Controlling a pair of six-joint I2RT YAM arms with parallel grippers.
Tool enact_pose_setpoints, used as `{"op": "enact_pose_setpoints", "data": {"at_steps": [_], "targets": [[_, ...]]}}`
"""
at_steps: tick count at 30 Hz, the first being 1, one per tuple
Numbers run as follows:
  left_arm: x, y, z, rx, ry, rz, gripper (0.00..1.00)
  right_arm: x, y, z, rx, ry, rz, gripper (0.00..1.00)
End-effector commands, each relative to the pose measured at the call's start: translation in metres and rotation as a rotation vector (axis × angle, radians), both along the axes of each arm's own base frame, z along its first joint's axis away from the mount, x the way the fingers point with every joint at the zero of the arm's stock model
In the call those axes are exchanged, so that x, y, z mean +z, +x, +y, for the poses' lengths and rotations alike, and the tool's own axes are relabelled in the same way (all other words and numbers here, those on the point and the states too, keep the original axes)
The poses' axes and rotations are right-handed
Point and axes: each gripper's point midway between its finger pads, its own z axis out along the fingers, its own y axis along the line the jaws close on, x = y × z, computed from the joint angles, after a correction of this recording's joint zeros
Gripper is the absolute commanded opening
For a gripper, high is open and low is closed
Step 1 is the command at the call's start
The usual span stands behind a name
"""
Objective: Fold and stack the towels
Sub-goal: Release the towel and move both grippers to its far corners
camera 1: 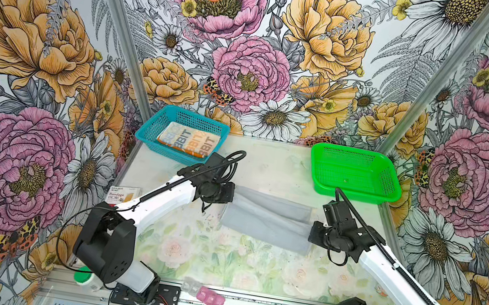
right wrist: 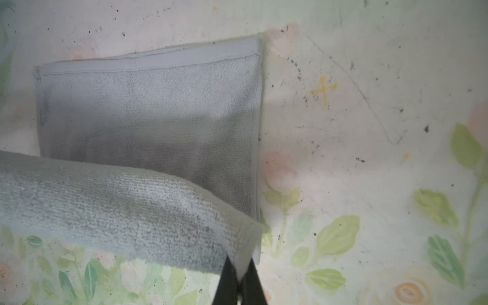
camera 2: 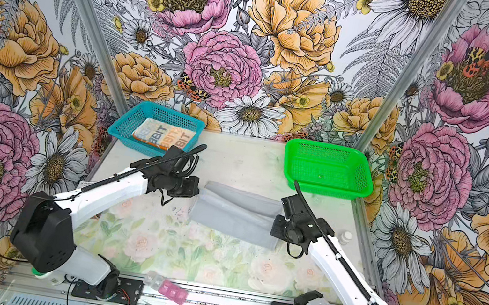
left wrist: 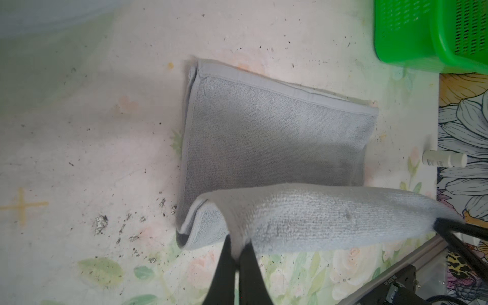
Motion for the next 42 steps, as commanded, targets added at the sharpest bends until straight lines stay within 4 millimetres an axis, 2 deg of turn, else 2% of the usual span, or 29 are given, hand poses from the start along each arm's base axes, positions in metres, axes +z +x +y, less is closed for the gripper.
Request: {"op": "enact_pose_setpoints", "data": {"at_steps": [1,8,16,21,22,23,25,27,29,31,32,34,36,38,40,42], "targets": [[0.010,0.027,-0.001,-0.012,0.007,-0.069,0.00,0.007,0.023,0.001,0.074,0.004,-0.040,0.00],[0.001,0.056,0.003,0.020,0.027,-0.082,0.00,-0.010,0.060,0.003,0.097,0.034,-0.012,0.00],[-0.014,0.078,0.001,0.028,0.033,-0.081,0.00,-0.021,0.084,-0.008,0.079,0.022,0.002,0.00],[-0.022,0.097,-0.001,0.021,0.032,-0.097,0.00,-0.040,0.099,-0.011,0.086,0.049,0.050,0.00],[-0.032,0.100,-0.001,0.017,0.041,-0.081,0.00,-0.042,0.102,-0.010,0.091,0.054,0.050,0.00],[-0.034,0.104,-0.002,0.011,0.042,-0.087,0.00,-0.045,0.104,-0.009,0.096,0.057,0.050,0.00],[-0.033,0.111,-0.004,-0.001,0.048,-0.108,0.06,-0.043,0.111,-0.006,0.114,0.065,0.032,0.18],[-0.027,0.118,-0.010,-0.046,0.063,-0.171,0.28,-0.034,0.116,-0.004,0.135,0.066,-0.014,0.30],[-0.021,0.124,-0.012,-0.077,0.090,-0.246,0.40,-0.015,0.118,0.000,0.167,0.071,-0.099,0.48],[-0.013,0.125,-0.010,-0.074,0.089,-0.299,0.51,0.004,0.111,0.002,0.188,0.060,-0.172,0.61],[0.002,0.122,-0.007,-0.060,0.079,-0.350,0.56,0.013,0.105,0.001,0.185,0.050,-0.205,0.65],[0.009,0.113,-0.002,-0.038,0.073,-0.391,0.61,0.029,0.091,0.004,0.193,0.066,-0.257,0.71],[0.003,0.098,0.002,-0.030,0.078,-0.376,0.65,0.032,0.076,0.010,0.195,0.109,-0.268,0.74],[-0.019,0.083,0.007,-0.029,0.090,-0.294,0.71,0.028,0.065,0.021,0.211,0.179,-0.239,0.75],[-0.039,0.072,0.008,-0.036,0.094,-0.213,0.71,0.021,0.060,0.039,0.258,0.237,-0.196,0.75],[-0.050,0.066,0.003,-0.049,0.076,-0.174,0.70,0.011,0.061,0.055,0.299,0.241,-0.161,0.75]]}}
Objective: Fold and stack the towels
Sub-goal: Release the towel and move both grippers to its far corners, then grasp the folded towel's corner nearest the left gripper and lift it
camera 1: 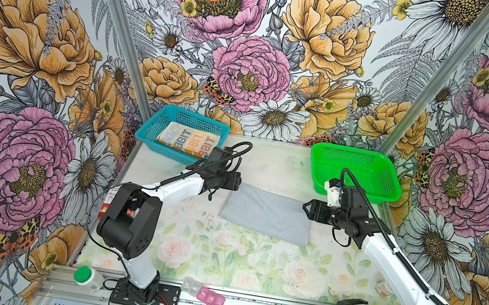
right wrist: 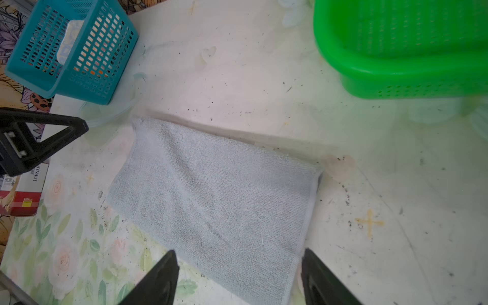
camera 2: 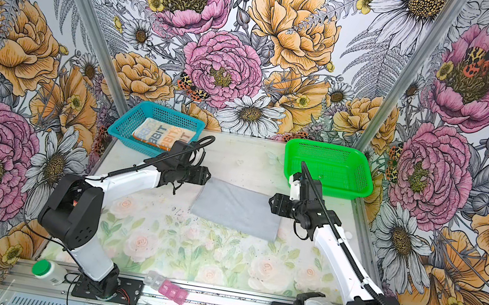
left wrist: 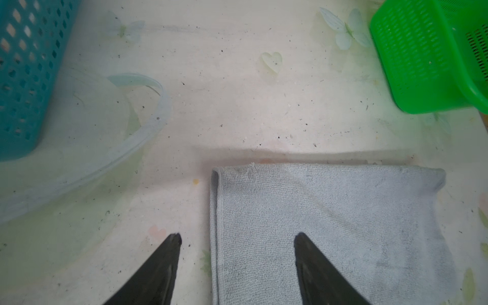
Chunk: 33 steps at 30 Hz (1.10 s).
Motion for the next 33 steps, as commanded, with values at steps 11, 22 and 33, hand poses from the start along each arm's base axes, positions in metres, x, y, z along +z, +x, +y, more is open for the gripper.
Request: {"op": "enact_pose_setpoints", "data": {"at_steps": [11,22,33], "targets": [[-0.055,-0.022,-0.017,0.036,0.010,0.167,0.55,-0.074,0.029,0.056,0.078,0.004,0.155,0.75],[-0.080,-0.024,-0.004,0.069,0.075,0.220,0.50,-0.102,0.060,0.036,0.005,-0.037,0.203,0.75],[-0.084,-0.021,0.010,0.135,0.111,0.228,0.17,-0.106,0.060,0.030,0.005,-0.034,0.215,0.75]]}}
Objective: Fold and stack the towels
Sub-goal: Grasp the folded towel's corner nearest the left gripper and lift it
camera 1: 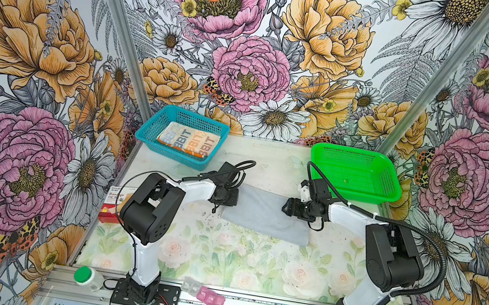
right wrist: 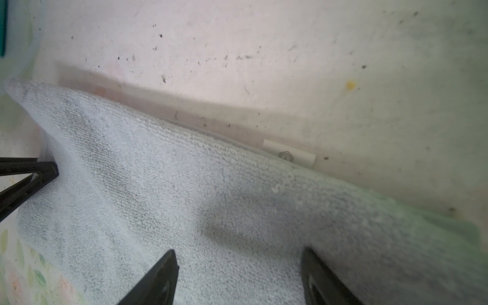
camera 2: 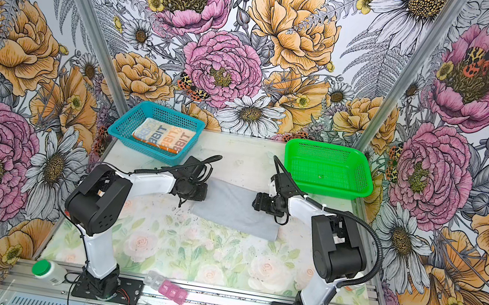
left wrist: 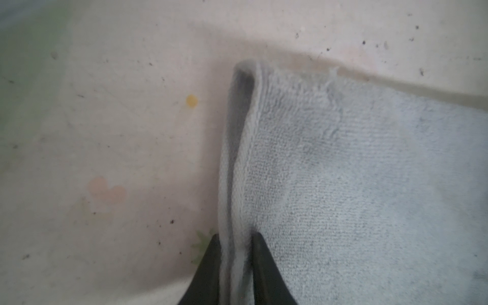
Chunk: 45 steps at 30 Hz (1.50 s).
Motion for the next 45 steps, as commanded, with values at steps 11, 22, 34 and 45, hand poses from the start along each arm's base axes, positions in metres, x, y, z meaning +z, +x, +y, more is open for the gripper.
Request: {"op": "enact_pose_setpoints", "data": {"at_steps": [11,22,34,45], "targets": [[-0.003,-0.004,0.056,0.139,0.114,-0.002,0.25,-0.013,0.005,-0.049,-0.100,-0.106,0.022,0.75],[0.063,0.010,0.011,-0.023,-0.042,-0.166,0.60,0.045,0.015,-0.023,-0.017,-0.051,-0.139,0.76],[0.051,0.065,-0.066,-0.056,-0.434,-0.168,0.50,0.038,-0.050,0.047,0.055,0.165,-0.064,0.78],[0.018,0.094,-0.046,0.058,-0.433,-0.196,0.51,-0.024,-0.096,0.018,-0.072,0.078,0.102,0.78]]}}
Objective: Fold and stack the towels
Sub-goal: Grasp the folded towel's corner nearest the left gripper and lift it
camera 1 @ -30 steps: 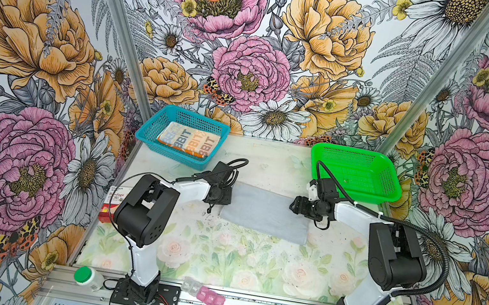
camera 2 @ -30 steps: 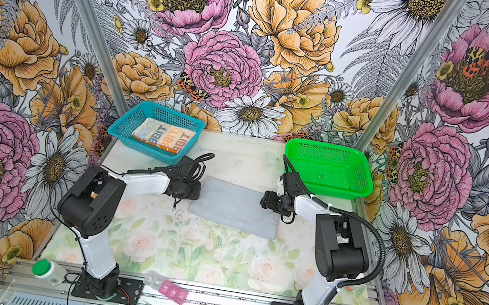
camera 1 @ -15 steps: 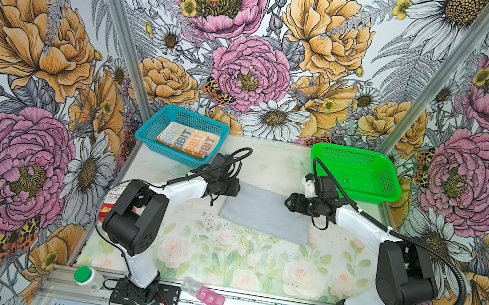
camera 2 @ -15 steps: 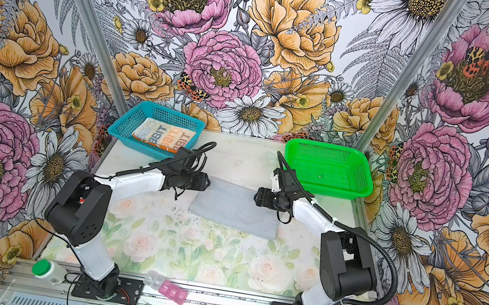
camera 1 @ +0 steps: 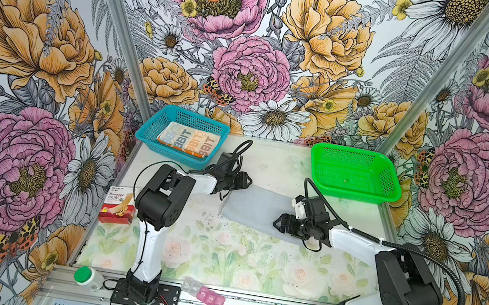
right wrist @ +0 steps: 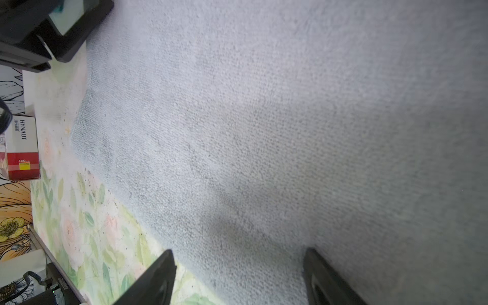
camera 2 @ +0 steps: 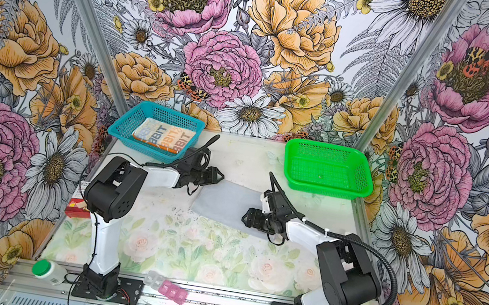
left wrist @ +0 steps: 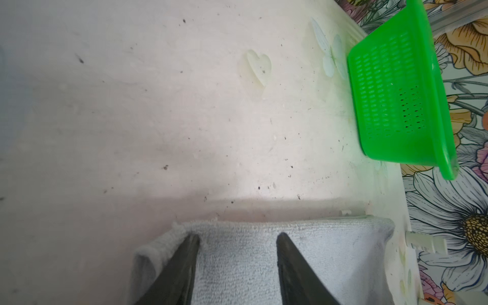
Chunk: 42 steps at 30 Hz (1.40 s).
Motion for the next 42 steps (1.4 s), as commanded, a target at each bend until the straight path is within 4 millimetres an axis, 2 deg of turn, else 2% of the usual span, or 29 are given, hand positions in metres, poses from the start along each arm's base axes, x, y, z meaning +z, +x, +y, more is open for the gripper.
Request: {"op": "enact_pose_setpoints", "data": {"at_steps": [1,5,9,13,15,18,22,26,29,30,32,38,42], "targets": [[-0.007,0.006,0.008,0.039,-0.002,-0.018,0.51,-0.029,-0.024,-0.021,-0.084,-0.072,0.103,0.78],[-0.004,0.001,0.015,0.043,0.011,-0.034,0.51,-0.028,-0.030,-0.028,-0.088,-0.102,0.100,0.78],[0.024,-0.009,0.021,0.022,0.045,-0.109,0.53,-0.002,-0.016,-0.019,-0.038,-0.079,0.024,0.78],[0.055,-0.032,0.038,0.025,0.113,-0.118,0.59,0.029,0.005,-0.007,0.038,-0.065,-0.073,0.81],[0.050,-0.046,0.048,0.015,0.176,-0.060,0.62,0.037,0.015,0.002,0.079,-0.060,-0.088,0.82],[0.030,-0.071,0.057,-0.045,0.262,0.080,0.68,0.042,0.031,0.012,0.118,-0.056,-0.087,0.82],[0.009,-0.098,0.056,-0.109,0.263,0.199,0.74,0.029,0.037,0.019,0.140,-0.055,-0.054,0.82],[-0.008,-0.099,0.061,-0.102,0.304,0.219,0.73,0.020,0.038,0.018,0.142,-0.076,-0.043,0.83],[-0.012,-0.095,0.060,-0.100,0.308,0.218,0.73,0.017,0.036,0.017,0.143,-0.079,-0.034,0.83],[-0.010,-0.093,0.058,-0.100,0.304,0.216,0.73,0.016,0.035,0.017,0.143,-0.077,-0.032,0.83],[-0.025,-0.093,0.057,-0.104,0.311,0.250,0.73,0.015,0.033,0.016,0.142,-0.081,-0.030,0.83],[-0.040,-0.098,0.041,-0.160,0.277,0.296,0.71,0.004,0.029,0.013,0.138,-0.095,-0.002,0.83],[-0.044,-0.103,0.031,-0.188,0.273,0.306,0.58,0.003,0.030,0.013,0.137,-0.098,-0.005,0.84]]}}
